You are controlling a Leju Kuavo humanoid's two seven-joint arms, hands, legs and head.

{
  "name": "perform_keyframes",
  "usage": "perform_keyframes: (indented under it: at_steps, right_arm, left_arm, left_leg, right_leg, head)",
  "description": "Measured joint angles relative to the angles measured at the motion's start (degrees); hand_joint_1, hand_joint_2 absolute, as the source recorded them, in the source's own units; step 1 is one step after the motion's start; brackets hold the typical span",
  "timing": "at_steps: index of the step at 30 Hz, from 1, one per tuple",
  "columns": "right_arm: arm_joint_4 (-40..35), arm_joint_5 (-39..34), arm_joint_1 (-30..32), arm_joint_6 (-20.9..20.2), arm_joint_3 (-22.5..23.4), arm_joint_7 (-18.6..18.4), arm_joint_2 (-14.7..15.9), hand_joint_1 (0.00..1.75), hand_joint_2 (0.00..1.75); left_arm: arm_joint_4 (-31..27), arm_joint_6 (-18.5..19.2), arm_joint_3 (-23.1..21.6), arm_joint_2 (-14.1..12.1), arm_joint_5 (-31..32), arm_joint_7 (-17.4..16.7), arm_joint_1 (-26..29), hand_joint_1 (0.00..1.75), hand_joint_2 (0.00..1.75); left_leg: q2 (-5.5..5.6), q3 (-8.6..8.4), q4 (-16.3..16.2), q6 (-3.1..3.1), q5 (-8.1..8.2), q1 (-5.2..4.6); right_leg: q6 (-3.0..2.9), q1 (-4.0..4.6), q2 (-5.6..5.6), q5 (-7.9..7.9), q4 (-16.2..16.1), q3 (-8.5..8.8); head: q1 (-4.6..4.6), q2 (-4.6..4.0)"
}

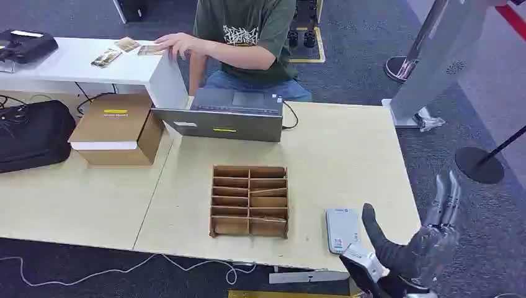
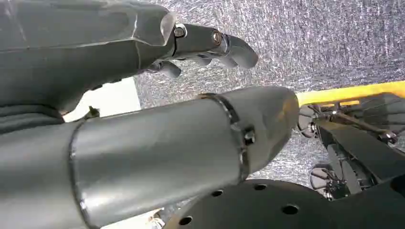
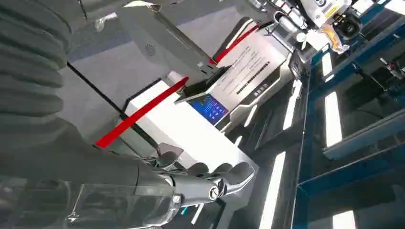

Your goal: Pass the card to the sensor for recognition and then transmit it.

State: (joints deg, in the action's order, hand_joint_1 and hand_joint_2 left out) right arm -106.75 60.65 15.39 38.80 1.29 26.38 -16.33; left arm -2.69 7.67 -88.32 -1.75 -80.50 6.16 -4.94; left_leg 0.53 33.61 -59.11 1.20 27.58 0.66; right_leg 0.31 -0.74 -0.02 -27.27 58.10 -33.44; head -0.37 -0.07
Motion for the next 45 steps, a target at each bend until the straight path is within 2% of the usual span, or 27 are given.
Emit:
perform_keyframes:
  at_steps: [29, 35, 39, 45]
  right_arm:
    - [-1.11, 2.51, 0.14, 0.00, 0.00, -1.53, 0.02, 0.00, 1.75]
    - [-1.62, 6.93, 0.12, 0.00, 0.02, -2.82, 0.02, 0.00, 1.75]
    - [-2.08, 12.81, -0.05, 0.00, 0.26, -3.91, 0.02, 0.00, 1.75]
    - [0.29, 24.22, -7.29, 0.00, 2.73, -5.55, 1.09, 0.00, 1.75]
  left_arm:
    - [0.00, 0.63, 0.04, 0.79, -2.29, 1.16, 1.32, 0.00, 0.00]
    - [0.02, 1.14, 0.02, 0.79, -2.23, 1.60, 1.65, 0.00, 0.00]
    - [0.02, 1.11, 0.02, 0.66, -1.83, 1.70, 1.67, 0.00, 0.00]
    - [0.02, 1.05, 0.00, -0.15, 0.05, 1.38, 1.41, 0.00, 0.00]
  left_leg:
    - [0.00, -0.01, 0.00, 0.00, 0.00, 0.00]
    - [0.00, 0.02, 0.00, 0.00, 0.00, 0.00]
    - [0.01, 0.05, 0.01, 0.00, 0.00, 0.00]
    - [-0.01, -0.01, 0.00, -0.01, -0.05, 0.00]
  right_leg:
    - [0.00, 0.00, 0.00, 0.00, 0.00, 0.00]
    - [0.00, 0.00, -0.01, 0.00, 0.00, 0.00]
    - [0.00, 0.00, -0.01, 0.00, 0.00, 0.02]
    - [0.01, 0.00, 0.00, 0.03, 0.01, 0.05]
  head:
    - [0.00, 0.00]
    - [-0.02, 0.00]
    - [0.00, 0.00]
    - [0.00, 0.00]
